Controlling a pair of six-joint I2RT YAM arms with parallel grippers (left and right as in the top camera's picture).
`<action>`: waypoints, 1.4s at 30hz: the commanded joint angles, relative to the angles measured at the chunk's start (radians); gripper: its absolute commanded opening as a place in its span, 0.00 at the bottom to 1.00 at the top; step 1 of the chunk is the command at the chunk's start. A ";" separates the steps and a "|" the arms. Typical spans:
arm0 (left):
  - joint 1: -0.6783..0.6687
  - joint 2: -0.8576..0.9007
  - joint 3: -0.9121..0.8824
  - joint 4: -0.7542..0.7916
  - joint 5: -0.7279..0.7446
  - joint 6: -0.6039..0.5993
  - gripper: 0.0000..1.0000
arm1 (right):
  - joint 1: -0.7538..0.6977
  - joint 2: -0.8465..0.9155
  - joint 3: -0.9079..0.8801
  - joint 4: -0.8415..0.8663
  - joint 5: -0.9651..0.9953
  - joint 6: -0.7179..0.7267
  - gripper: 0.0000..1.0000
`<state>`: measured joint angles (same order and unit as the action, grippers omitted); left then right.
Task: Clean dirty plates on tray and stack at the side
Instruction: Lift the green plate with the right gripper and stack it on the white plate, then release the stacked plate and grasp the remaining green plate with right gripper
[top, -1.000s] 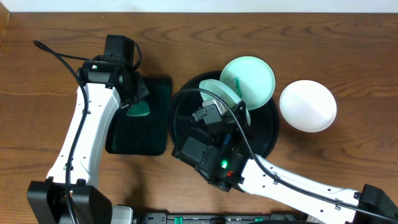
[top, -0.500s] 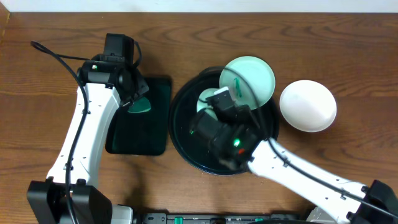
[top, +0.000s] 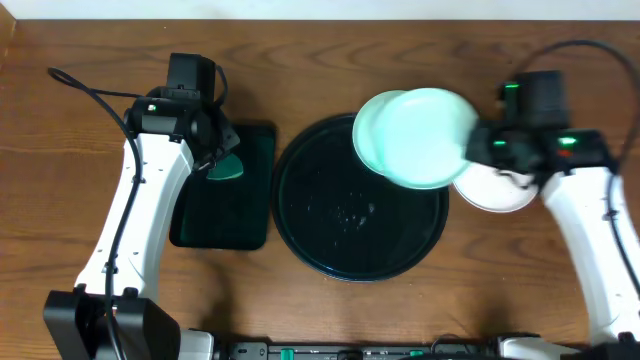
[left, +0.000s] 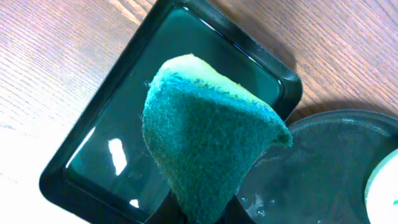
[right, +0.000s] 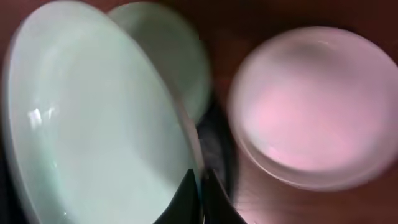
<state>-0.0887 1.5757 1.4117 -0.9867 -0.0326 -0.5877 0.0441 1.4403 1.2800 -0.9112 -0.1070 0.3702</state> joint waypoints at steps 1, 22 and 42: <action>0.003 0.005 -0.008 0.001 -0.013 -0.012 0.07 | -0.211 0.010 0.002 -0.027 -0.072 0.011 0.01; 0.003 0.005 -0.008 0.001 -0.013 -0.012 0.07 | -0.396 0.261 -0.153 0.187 -0.072 -0.072 0.37; 0.003 0.005 -0.008 0.001 -0.012 -0.008 0.07 | 0.059 0.733 0.612 0.029 -0.099 -0.609 0.53</action>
<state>-0.0883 1.5757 1.4109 -0.9867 -0.0330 -0.5877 0.1040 2.0796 1.8267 -0.8619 -0.2283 -0.1291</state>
